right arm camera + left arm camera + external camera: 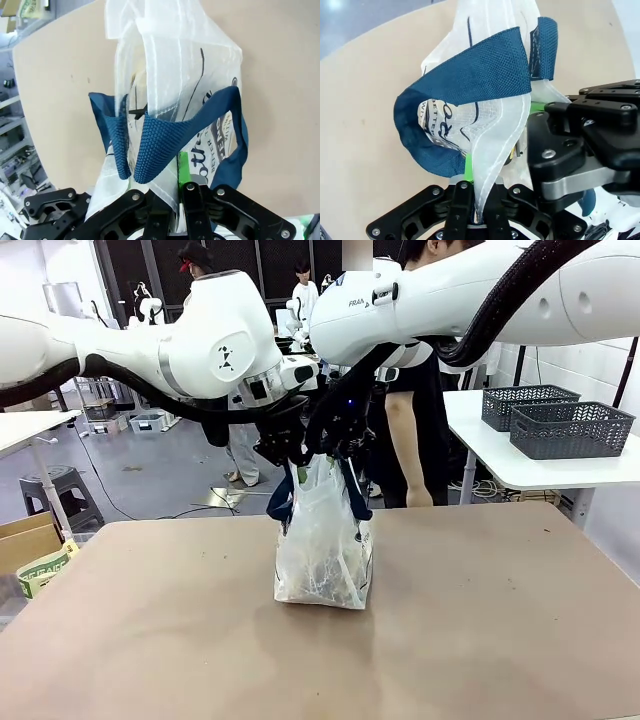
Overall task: Transfer purchased items from the store into the shopping bag.
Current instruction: Move the Reusable shopping bag to the right side of the table.
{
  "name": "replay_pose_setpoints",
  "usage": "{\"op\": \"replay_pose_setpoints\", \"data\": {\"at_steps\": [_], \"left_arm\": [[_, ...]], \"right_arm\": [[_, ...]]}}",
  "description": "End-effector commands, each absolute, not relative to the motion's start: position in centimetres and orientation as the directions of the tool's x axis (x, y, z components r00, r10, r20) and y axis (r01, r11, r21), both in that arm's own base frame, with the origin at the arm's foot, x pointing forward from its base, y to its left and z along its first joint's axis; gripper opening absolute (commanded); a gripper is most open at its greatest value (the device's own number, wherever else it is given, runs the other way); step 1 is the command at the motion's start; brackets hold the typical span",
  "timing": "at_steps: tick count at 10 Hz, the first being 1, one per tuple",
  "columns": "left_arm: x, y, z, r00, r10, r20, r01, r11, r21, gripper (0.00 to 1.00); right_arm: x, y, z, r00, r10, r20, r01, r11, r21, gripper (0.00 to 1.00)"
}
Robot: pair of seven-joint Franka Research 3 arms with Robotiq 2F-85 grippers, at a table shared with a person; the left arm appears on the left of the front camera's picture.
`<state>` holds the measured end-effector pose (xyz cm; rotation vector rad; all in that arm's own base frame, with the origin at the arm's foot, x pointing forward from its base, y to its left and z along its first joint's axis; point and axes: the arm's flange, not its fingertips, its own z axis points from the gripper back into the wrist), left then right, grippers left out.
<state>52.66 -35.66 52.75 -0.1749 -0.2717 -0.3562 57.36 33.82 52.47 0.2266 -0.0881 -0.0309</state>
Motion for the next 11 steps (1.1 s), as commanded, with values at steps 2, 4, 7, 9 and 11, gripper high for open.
{"op": "replay_pose_setpoints", "data": {"at_steps": [2, 4, 7, 9, 11], "left_arm": [[52.7, -35.7, 52.7, 0.902, -0.319, 0.292, 0.366, 0.923, -0.121, 0.00], [52.6, -35.7, 52.5, 0.890, -0.344, 0.299, 0.393, 0.912, -0.121, 0.00], [52.3, -35.1, 53.0, 0.896, -0.336, 0.289, 0.391, 0.907, -0.158, 0.60], [51.8, -34.5, 53.7, 0.896, -0.332, 0.296, 0.398, 0.895, -0.201, 1.00], [51.5, -33.6, 54.0, 0.899, -0.307, 0.313, 0.394, 0.878, -0.271, 1.00]], "right_arm": [[57.4, 33.8, 52.5, 0.996, -0.041, 0.084, 0.021, 0.974, 0.226, 0.00], [57.4, 33.9, 52.5, 0.995, -0.042, 0.086, 0.021, 0.971, 0.238, 0.00], [57.4, 33.7, 52.6, 0.995, -0.052, 0.088, 0.029, 0.969, 0.244, 0.00], [57.7, 33.6, 52.6, 0.995, -0.051, 0.087, 0.028, 0.969, 0.247, 0.00], [57.8, 33.6, 52.7, 0.995, -0.050, 0.084, 0.028, 0.970, 0.242, 0.00]]}}
